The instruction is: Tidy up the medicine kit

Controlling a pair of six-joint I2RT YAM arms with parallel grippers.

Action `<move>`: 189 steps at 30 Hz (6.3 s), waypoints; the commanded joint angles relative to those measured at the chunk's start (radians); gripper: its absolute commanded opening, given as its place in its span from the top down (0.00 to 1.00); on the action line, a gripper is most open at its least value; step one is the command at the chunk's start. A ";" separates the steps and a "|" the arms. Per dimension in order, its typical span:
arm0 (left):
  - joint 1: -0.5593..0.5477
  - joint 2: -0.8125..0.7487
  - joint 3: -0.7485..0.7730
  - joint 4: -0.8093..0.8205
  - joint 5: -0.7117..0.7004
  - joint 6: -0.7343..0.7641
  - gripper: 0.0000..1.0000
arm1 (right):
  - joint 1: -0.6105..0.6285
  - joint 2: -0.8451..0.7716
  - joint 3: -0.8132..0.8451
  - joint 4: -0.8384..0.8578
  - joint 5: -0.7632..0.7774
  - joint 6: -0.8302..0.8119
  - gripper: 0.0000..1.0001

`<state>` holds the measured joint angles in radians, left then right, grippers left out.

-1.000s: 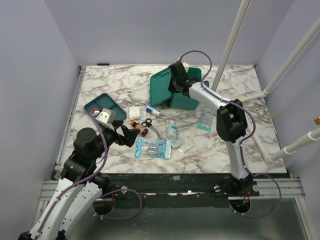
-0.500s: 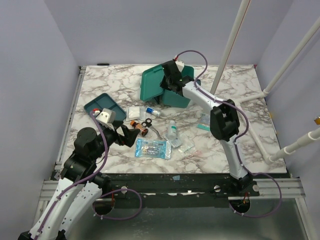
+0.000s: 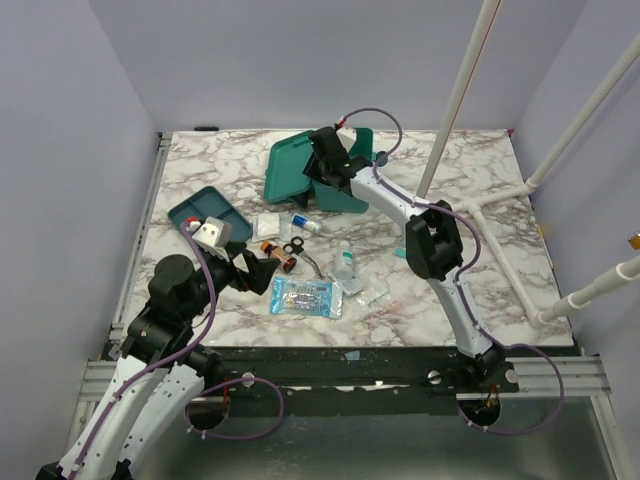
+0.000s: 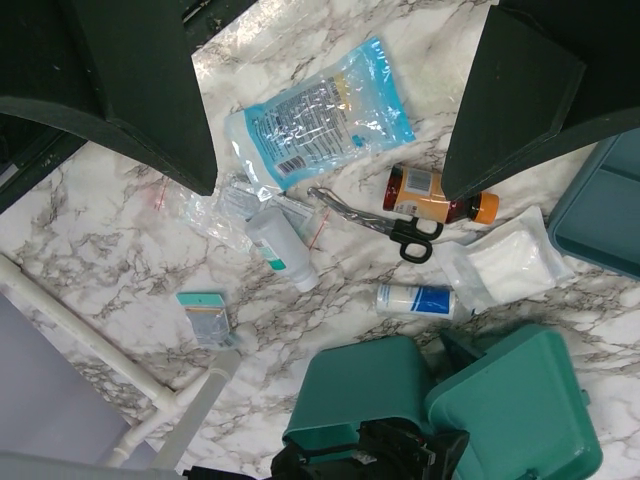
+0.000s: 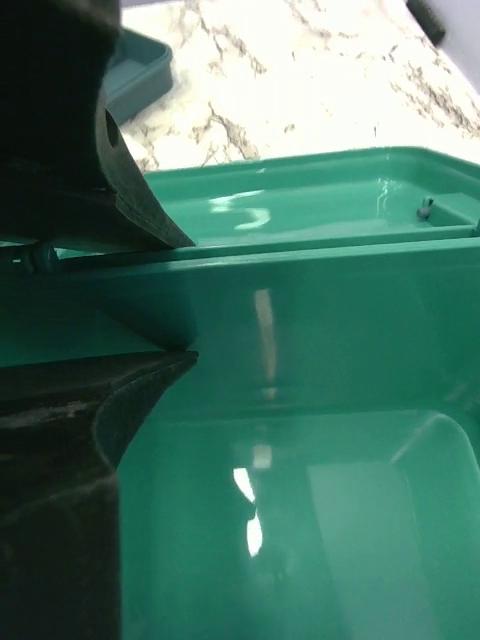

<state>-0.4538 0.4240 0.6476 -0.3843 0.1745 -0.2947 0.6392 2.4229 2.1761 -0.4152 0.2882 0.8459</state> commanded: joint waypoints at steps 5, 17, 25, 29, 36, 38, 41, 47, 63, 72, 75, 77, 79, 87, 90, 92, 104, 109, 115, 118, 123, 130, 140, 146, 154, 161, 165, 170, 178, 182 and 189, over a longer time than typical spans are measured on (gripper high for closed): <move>-0.003 0.002 0.027 0.002 -0.014 0.012 0.01 | 0.043 0.006 0.006 0.004 -0.008 0.057 0.42; -0.003 0.010 0.030 0.001 -0.018 0.012 0.02 | 0.069 -0.189 -0.065 0.042 0.110 -0.059 0.34; -0.003 0.018 0.032 -0.003 -0.020 0.014 0.01 | 0.071 -0.351 -0.185 0.032 0.126 -0.165 0.32; -0.002 0.021 0.032 -0.004 -0.018 0.014 0.02 | 0.074 -0.454 -0.296 0.012 0.096 -0.222 0.32; -0.002 0.025 0.034 -0.003 -0.019 0.014 0.01 | 0.081 -0.658 -0.527 -0.026 -0.086 -0.374 0.32; -0.002 0.026 0.035 -0.003 -0.017 0.014 0.01 | 0.091 -0.704 -0.584 -0.056 -0.168 -0.427 0.32; -0.002 0.030 0.037 -0.002 -0.015 0.014 0.02 | 0.131 -0.750 -0.647 -0.162 -0.190 -0.508 0.32; -0.002 0.032 0.038 -0.001 -0.011 0.014 0.02 | 0.186 -0.847 -0.826 -0.316 -0.082 -0.481 0.33; -0.002 0.036 0.037 -0.005 -0.012 0.012 0.02 | -0.023 -1.036 -1.078 -0.186 0.274 -0.293 0.46; -0.002 0.035 0.037 -0.009 -0.014 0.014 0.01 | -0.192 -0.850 -0.933 -0.039 0.233 -0.364 0.49; -0.002 0.035 0.035 -0.009 -0.016 0.014 0.01 | -0.250 -0.792 -0.873 -0.015 0.225 -0.378 0.50; -0.002 0.037 0.036 -0.007 -0.016 0.014 0.01 | -0.281 -0.756 -0.838 0.002 0.242 -0.384 0.50; -0.002 0.040 0.037 -0.006 -0.014 0.014 0.02 | -0.308 -0.723 -0.806 0.031 0.235 -0.394 0.50; -0.002 0.044 0.037 -0.006 -0.013 0.014 0.01 | -0.337 -0.659 -0.742 0.043 0.117 -0.420 0.50; -0.002 0.049 0.038 -0.002 -0.008 0.014 0.01 | -0.331 -0.701 -0.795 0.041 0.065 -0.406 0.48; -0.002 0.053 0.039 -0.001 -0.001 0.012 0.01 | -0.323 -0.741 -0.828 0.028 0.041 -0.396 0.44; -0.002 0.035 0.038 -0.001 0.011 0.008 0.02 | -0.293 -0.811 -1.015 -0.004 0.036 -0.333 0.35; -0.002 0.027 0.037 -0.001 0.011 0.006 0.02 | -0.293 -0.780 -1.059 0.028 0.002 -0.319 0.35; -0.003 0.019 0.036 -0.002 0.011 0.006 0.01 | -0.293 -0.729 -1.083 0.068 -0.027 -0.317 0.36; -0.003 0.020 0.035 -0.002 0.014 0.005 0.01 | -0.292 -0.693 -1.079 0.066 -0.027 -0.317 0.37; -0.003 0.020 0.035 -0.001 0.013 0.005 0.01 | -0.292 -0.645 -1.088 0.081 -0.017 -0.320 0.38; -0.003 0.025 0.035 -0.001 0.013 0.006 0.01 | -0.292 -0.581 -1.102 0.087 -0.039 -0.327 0.46; -0.003 0.022 0.035 -0.001 0.014 0.005 0.01 | -0.287 -0.562 -1.161 0.087 -0.004 -0.329 0.78; -0.005 0.016 0.035 -0.002 0.014 0.005 0.01 | -0.268 -0.591 -1.169 0.072 0.012 -0.328 0.99; -0.005 0.006 0.036 -0.003 0.013 0.005 0.01 | -0.225 -0.728 -1.136 0.000 0.046 -0.326 0.99; -0.008 -0.003 0.035 -0.005 0.007 0.005 0.01 | -0.173 -0.860 -1.033 -0.077 0.042 -0.333 0.99; -0.007 -0.007 0.036 -0.008 0.003 0.003 0.02 | -0.113 -0.880 -0.939 -0.095 0.051 -0.340 0.99; -0.009 -0.009 0.037 -0.009 -0.002 0.003 0.01 | -0.062 -0.826 -0.768 -0.111 0.071 -0.350 0.99; -0.011 -0.009 0.035 -0.007 0.004 0.000 0.01 | -0.049 -0.647 -0.525 -0.067 0.050 -0.366 0.99; -0.013 -0.008 0.035 -0.005 0.006 -0.001 0.01 | -0.049 -0.517 -0.370 -0.085 0.062 -0.377 0.99; -0.014 -0.007 0.037 -0.010 0.003 -0.001 0.01 | -0.049 -0.298 -0.139 -0.114 0.057 -0.382 0.99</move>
<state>-0.4606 0.4225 0.6605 -0.3935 0.1726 -0.2947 0.5877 2.0327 1.9255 -0.4961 0.3298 0.4778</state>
